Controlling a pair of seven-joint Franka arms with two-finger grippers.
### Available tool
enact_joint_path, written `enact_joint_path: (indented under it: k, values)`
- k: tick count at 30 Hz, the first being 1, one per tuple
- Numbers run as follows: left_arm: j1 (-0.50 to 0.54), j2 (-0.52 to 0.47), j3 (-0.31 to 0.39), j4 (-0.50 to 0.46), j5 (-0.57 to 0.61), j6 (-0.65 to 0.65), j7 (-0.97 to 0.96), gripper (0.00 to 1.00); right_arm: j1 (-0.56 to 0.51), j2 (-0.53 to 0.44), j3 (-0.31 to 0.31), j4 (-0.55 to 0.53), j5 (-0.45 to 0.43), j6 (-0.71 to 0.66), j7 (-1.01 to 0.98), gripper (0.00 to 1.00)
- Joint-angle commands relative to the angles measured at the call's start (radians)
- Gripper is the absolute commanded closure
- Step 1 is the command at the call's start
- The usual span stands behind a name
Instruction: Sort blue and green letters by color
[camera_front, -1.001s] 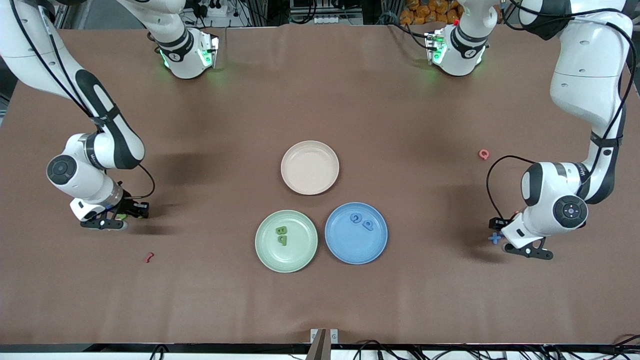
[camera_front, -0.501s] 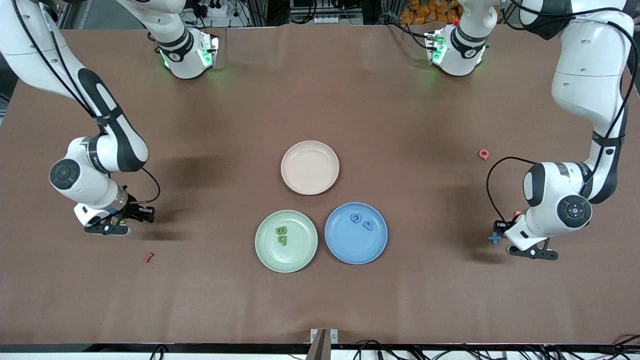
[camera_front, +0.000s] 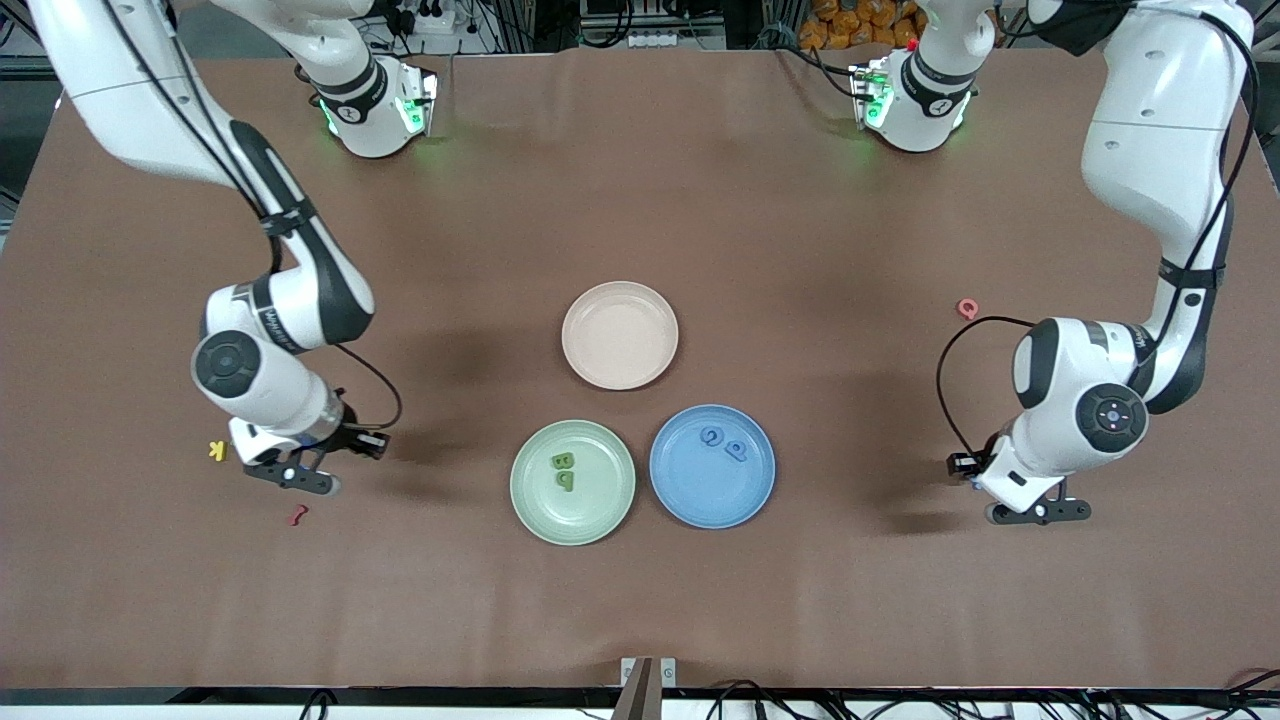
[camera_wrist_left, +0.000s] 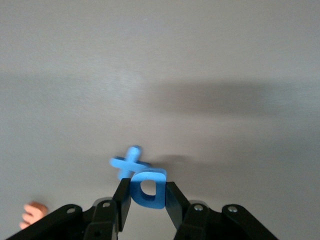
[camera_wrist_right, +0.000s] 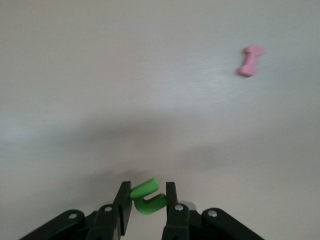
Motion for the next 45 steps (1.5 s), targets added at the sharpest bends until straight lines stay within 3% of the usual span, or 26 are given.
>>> enact_joint_path:
  k: [1,7,14,20,29,33,39,43,44,45]
  values:
    - [-0.046,-0.055,-0.030,-0.014,-0.020,-0.048,-0.163,1.00,0.090,0.060,-0.002,0.117,0.029,-0.044,0.143,0.95]
    - [-0.108,-0.069,-0.098,-0.008,-0.014,-0.108,-0.433,1.00,0.187,0.127,-0.004,0.229,0.040,-0.060,0.301,0.96]
    - [-0.290,-0.031,-0.096,0.021,-0.008,-0.125,-0.813,1.00,0.269,0.209,-0.005,0.360,0.034,-0.110,0.431,0.96]
    - [-0.361,0.040,-0.093,0.130,-0.011,-0.110,-0.998,1.00,0.313,0.262,-0.008,0.429,0.034,-0.110,0.511,0.96]
    - [-0.422,0.075,-0.092,0.144,-0.011,0.077,-1.148,1.00,0.345,0.327,-0.013,0.499,0.031,-0.101,0.573,0.93]
    - [-0.453,0.097,-0.087,0.146,-0.005,0.149,-1.196,1.00,0.350,0.335,-0.013,0.507,0.031,-0.098,0.576,0.76]
    - [-0.497,0.110,-0.055,0.144,-0.003,0.186,-1.214,1.00,0.348,0.335,-0.013,0.507,0.029,-0.109,0.574,0.13]
    - [-0.520,0.121,-0.032,0.146,-0.003,0.214,-1.216,1.00,0.342,0.325,-0.011,0.507,0.029,-0.112,0.573,0.06]
    - [-0.525,0.123,-0.027,0.144,-0.002,0.221,-1.216,1.00,0.341,0.324,-0.011,0.507,0.031,-0.115,0.571,0.01]
    - [-0.533,0.123,-0.018,0.144,-0.002,0.229,-1.216,0.90,0.338,0.321,-0.011,0.507,0.031,-0.119,0.571,0.00]
